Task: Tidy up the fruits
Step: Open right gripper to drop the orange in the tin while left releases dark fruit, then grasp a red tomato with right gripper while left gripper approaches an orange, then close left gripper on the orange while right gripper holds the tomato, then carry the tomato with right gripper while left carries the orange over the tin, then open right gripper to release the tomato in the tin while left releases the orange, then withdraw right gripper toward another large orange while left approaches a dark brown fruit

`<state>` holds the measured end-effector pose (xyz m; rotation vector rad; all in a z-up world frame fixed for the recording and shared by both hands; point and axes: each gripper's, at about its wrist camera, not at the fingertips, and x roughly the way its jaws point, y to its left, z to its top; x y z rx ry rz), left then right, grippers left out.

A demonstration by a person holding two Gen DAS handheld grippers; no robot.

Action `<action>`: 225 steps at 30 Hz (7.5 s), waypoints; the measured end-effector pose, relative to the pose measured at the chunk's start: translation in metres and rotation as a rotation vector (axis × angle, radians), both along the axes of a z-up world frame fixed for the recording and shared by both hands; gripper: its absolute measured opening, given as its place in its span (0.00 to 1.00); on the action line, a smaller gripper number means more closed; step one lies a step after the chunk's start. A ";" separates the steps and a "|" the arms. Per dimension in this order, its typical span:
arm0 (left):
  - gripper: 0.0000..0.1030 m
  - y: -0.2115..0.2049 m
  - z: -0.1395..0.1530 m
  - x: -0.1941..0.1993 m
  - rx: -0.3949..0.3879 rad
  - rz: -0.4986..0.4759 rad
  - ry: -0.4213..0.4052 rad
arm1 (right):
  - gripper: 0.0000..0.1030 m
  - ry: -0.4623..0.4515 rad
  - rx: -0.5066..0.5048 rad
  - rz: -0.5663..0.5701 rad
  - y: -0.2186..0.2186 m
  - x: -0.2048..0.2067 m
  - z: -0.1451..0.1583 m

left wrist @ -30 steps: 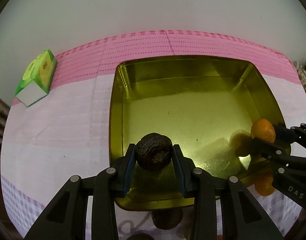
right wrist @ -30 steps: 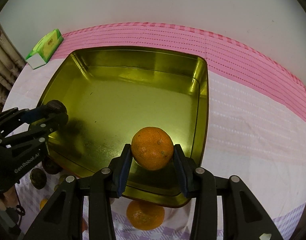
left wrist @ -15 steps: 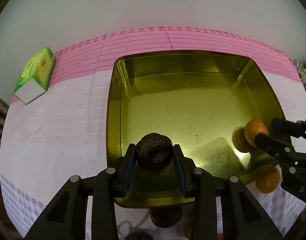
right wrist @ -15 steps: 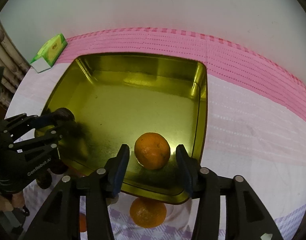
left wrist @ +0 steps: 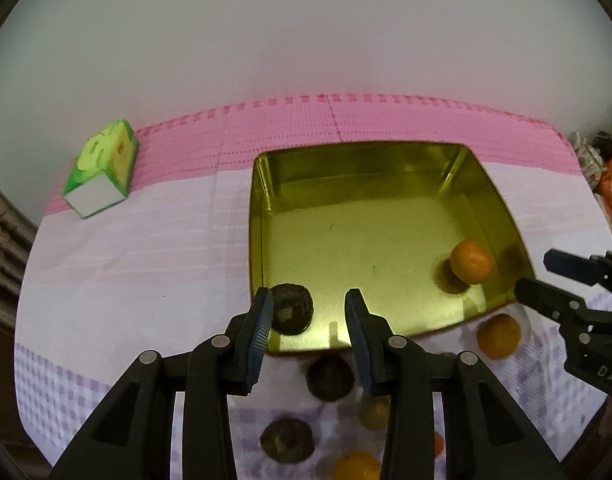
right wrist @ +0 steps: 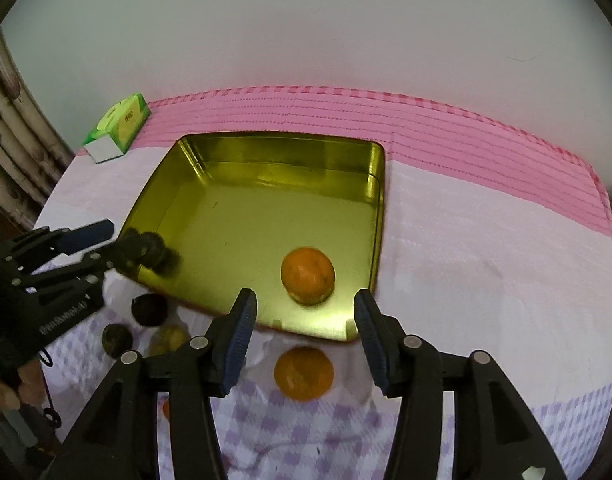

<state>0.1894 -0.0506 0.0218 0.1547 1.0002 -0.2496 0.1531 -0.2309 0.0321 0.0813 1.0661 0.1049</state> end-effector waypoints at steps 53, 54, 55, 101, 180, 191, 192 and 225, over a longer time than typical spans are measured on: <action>0.44 0.030 -0.051 -0.137 -0.066 -0.055 0.133 | 0.26 0.096 0.006 0.105 0.060 -0.111 -0.070; 0.44 0.028 -0.051 -0.137 -0.066 -0.058 0.132 | 0.26 0.095 0.009 0.099 0.057 -0.111 -0.069; 0.44 0.025 -0.050 -0.137 -0.070 -0.061 0.131 | 0.26 0.094 0.014 0.092 0.055 -0.111 -0.068; 0.36 -0.003 -0.052 -0.108 -0.074 -0.056 0.133 | 0.26 0.081 0.063 0.045 0.033 -0.088 -0.052; 0.37 -0.018 -0.040 0.013 -0.030 -0.033 0.078 | 0.35 0.038 0.035 0.064 0.023 0.033 -0.034; 0.38 -0.011 -0.017 -0.007 -0.058 -0.035 0.042 | 0.39 -0.008 0.050 0.028 0.016 0.011 -0.015; 0.38 -0.009 -0.014 -0.010 -0.060 -0.037 0.039 | 0.40 -0.010 0.053 0.025 0.016 0.008 -0.014; 0.46 0.056 -0.049 -0.090 -0.050 0.031 0.093 | 0.40 0.049 0.033 -0.003 0.011 -0.070 -0.045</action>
